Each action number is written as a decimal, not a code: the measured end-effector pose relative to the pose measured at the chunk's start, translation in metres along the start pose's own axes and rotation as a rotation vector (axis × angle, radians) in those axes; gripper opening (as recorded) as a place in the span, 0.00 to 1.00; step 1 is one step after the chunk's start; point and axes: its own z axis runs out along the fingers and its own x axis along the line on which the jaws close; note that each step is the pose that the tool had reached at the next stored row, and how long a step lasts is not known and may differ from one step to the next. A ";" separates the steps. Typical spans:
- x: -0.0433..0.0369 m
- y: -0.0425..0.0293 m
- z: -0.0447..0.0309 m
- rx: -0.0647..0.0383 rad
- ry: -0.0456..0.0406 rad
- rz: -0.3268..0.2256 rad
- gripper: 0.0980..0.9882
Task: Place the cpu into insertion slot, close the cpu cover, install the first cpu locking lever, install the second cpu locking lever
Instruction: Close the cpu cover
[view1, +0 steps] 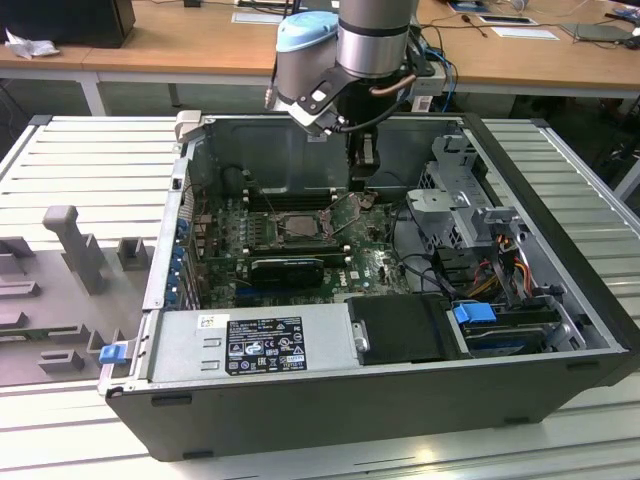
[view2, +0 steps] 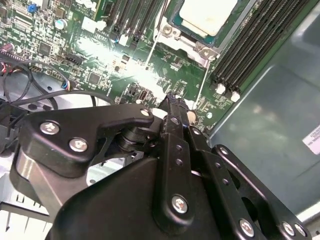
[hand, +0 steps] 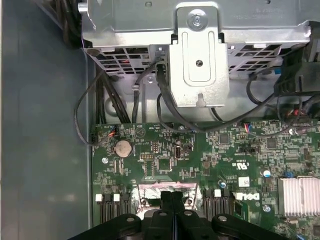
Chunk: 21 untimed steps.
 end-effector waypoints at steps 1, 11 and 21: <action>0.0001 0.0019 0.0052 0.000 0.0000 0.000 0.01; 0.0012 0.0210 0.0161 0.010 0.0009 -0.022 0.01; 0.0020 0.0255 0.0301 0.024 0.0050 -0.052 0.01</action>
